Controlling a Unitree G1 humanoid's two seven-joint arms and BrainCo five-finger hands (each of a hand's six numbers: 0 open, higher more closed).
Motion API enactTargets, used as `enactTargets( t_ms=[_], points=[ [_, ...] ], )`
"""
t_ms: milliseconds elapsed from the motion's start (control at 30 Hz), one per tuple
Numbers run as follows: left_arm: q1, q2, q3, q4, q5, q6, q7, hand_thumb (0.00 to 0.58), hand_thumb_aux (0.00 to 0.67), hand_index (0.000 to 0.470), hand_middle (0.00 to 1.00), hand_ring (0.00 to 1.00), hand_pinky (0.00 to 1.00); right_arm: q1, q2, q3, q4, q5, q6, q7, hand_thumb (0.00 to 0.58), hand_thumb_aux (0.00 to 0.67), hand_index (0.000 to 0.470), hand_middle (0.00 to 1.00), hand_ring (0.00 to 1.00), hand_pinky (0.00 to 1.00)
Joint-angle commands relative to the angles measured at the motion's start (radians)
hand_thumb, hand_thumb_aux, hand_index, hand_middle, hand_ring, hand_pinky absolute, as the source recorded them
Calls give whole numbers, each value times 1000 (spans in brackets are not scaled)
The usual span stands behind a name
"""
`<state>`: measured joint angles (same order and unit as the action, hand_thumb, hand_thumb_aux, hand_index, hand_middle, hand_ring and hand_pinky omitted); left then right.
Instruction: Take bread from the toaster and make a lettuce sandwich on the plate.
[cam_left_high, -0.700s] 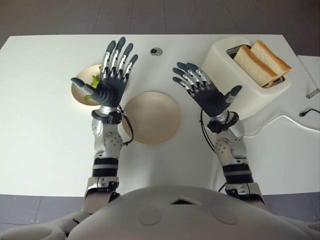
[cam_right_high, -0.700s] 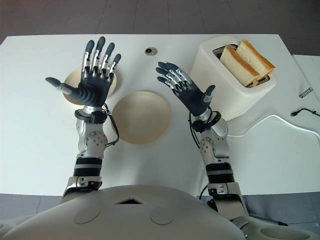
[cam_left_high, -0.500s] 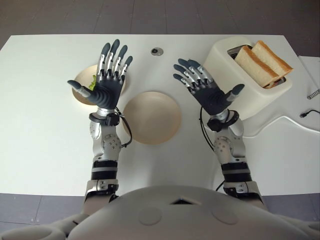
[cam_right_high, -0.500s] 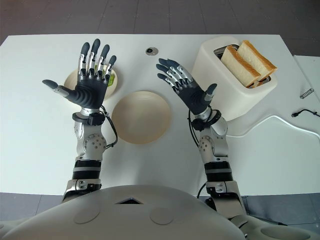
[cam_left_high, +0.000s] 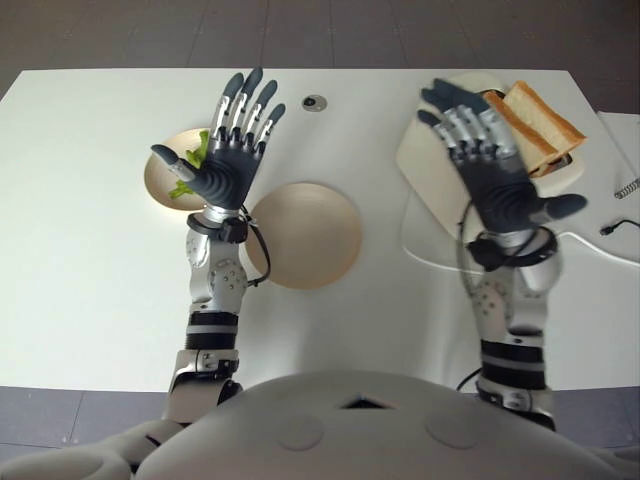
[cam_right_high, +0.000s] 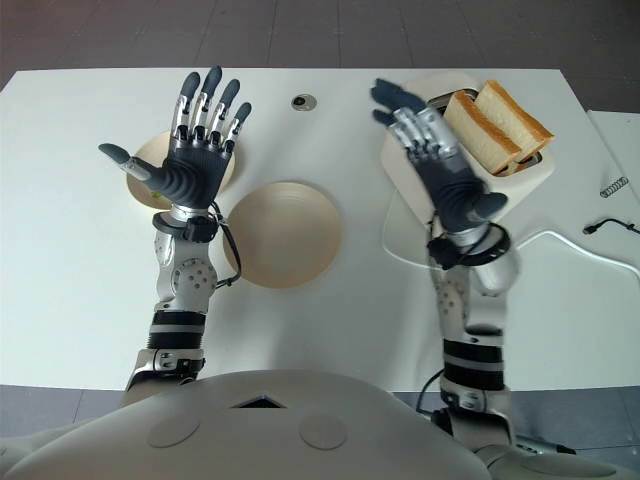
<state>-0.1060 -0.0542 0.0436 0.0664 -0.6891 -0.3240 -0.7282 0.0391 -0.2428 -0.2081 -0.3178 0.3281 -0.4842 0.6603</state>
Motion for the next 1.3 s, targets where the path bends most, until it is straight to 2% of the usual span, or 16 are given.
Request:
enactTargets(
  t_ms=[33,200,367,600,833,867,900,933,967,1000,1100,1133,1167,1200,1233,1300],
  points=[
    [8,-30,2,-14,-8,3,-8,0,0,0,0,0,0,-20,-172,-257,-2,-62,-37,-82,0,0,0,0,0,0],
    [5,-34,-6,-3,-7,3,-31,0,0,0,0,0,0,-74,-333,-403,238,-406,-58,-289,0,0,0,0,0,0],
    [8,-36,-8,6,-2,-6,-51,0,0,0,0,0,0,-167,-416,-248,546,-720,14,-491,0,0,0,0,0,0],
    [22,-44,-14,-7,1,-13,-57,0,0,0,0,0,0,-233,-456,-81,842,-732,-19,-531,0,0,0,0,0,0],
    [28,-43,-25,-12,2,-6,-56,0,0,0,0,0,0,-243,-509,-78,957,-604,-84,-520,0,0,0,0,0,0],
    [28,-42,-27,-14,2,-5,-54,0,0,0,0,0,0,-237,-517,-74,957,-596,-88,-515,27,16,11,0,0,0],
    [29,-42,-28,-15,2,-5,-53,0,0,0,0,0,0,-230,-524,-69,953,-591,-91,-512,201,129,90,0,0,0],
    [31,-42,-29,-16,2,-5,-53,0,0,0,0,0,0,-223,-527,-66,941,-584,-94,-509,443,344,241,0,0,0],
    [34,-42,-29,-18,1,-6,-53,0,0,0,0,0,0,-218,-529,-62,928,-579,-97,-507,534,481,337,0,0,0],
    [34,-42,-28,-16,2,-8,-53,0,0,0,0,0,0,-216,-529,-60,915,-571,-101,-510,580,670,470,27,27,27],
    [33,-40,-20,-12,5,-16,-46,0,0,0,0,0,0,-222,-518,-77,871,-541,-118,-545,580,670,470,345,345,345],
    [28,-37,-11,-10,7,-21,-38,0,0,0,0,0,0,-224,-510,-91,852,-525,-132,-564,580,670,470,573,573,573],
    [18,-32,2,-3,12,-23,-23,0,0,0,0,0,0,-227,-503,-106,836,-516,-145,-587,580,670,470,659,659,659],
    [6,-28,15,7,18,-27,-5,0,0,0,0,0,0,-231,-498,-119,821,-505,-156,-608,580,670,470,875,875,875],
    [-13,-21,32,35,51,-47,29,0,0,0,0,0,0,-239,-491,-135,799,-492,-175,-634,580,670,470,1000,1000,1000],
    [-55,0,60,125,176,-115,122,0,0,0,0,0,0,-250,-472,-166,752,-487,-225,-693,580,670,470,1000,1000,1000]
  ],
)
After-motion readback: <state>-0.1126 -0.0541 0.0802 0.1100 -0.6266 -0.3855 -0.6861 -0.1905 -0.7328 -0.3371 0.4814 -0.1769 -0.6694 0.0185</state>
